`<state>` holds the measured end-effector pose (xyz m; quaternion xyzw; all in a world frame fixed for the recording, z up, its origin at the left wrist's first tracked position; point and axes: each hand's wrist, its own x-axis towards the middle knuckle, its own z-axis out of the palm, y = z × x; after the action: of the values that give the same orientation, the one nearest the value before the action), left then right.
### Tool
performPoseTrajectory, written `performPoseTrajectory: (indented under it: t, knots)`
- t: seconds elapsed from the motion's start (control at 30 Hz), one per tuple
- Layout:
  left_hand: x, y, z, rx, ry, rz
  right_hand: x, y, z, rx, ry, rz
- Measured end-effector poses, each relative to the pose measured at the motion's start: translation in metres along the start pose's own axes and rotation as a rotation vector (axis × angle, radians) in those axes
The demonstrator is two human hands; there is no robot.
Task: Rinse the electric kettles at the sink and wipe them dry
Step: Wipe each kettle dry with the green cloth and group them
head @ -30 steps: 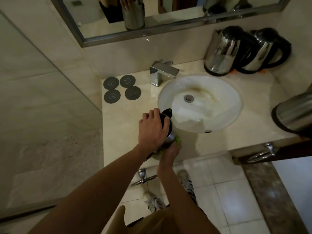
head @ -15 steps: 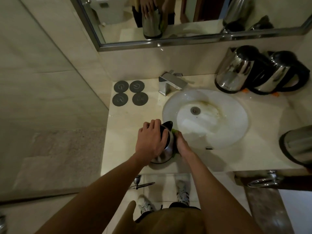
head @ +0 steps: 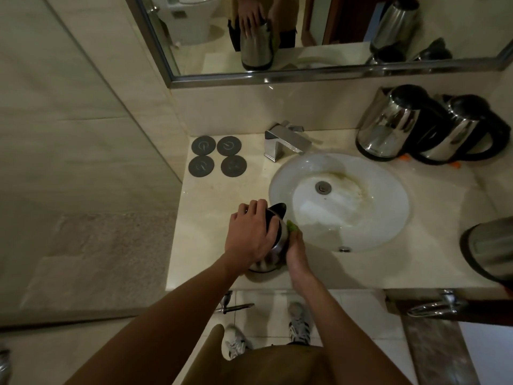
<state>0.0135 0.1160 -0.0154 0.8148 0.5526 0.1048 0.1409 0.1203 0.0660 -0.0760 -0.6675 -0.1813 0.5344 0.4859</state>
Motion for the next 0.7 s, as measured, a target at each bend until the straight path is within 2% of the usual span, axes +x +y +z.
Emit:
performPoseTrajectory:
  t: [0.1, 0.2, 0.27, 0.33, 0.53, 0.7]
  knots:
    - [0.000, -0.002, 0.000, -0.003, -0.009, 0.013, -0.011, 0.010, 0.005, 0.072, -0.015, 0.123]
    - [-0.001, -0.002, -0.001, 0.013, -0.019, 0.032, -0.031, 0.016, 0.015, 0.147, 0.054, -0.011]
    - [-0.001, -0.001, 0.000, 0.050, -0.030, 0.050, -0.033, 0.011, 0.018, 0.128, 0.041, -0.141]
    - [-0.001, -0.002, 0.001, 0.081, -0.031, 0.055, -0.024, 0.000, 0.014, 0.110, 0.008, -0.170]
    - [0.000, -0.006, -0.002, 0.139, -0.059, 0.126, -0.004, 0.003, 0.001, 0.059, -0.079, 0.059]
    - [0.009, -0.026, -0.013, 0.219, -0.129, 0.372, -0.024, 0.021, -0.008, 0.031, -0.099, 0.144]
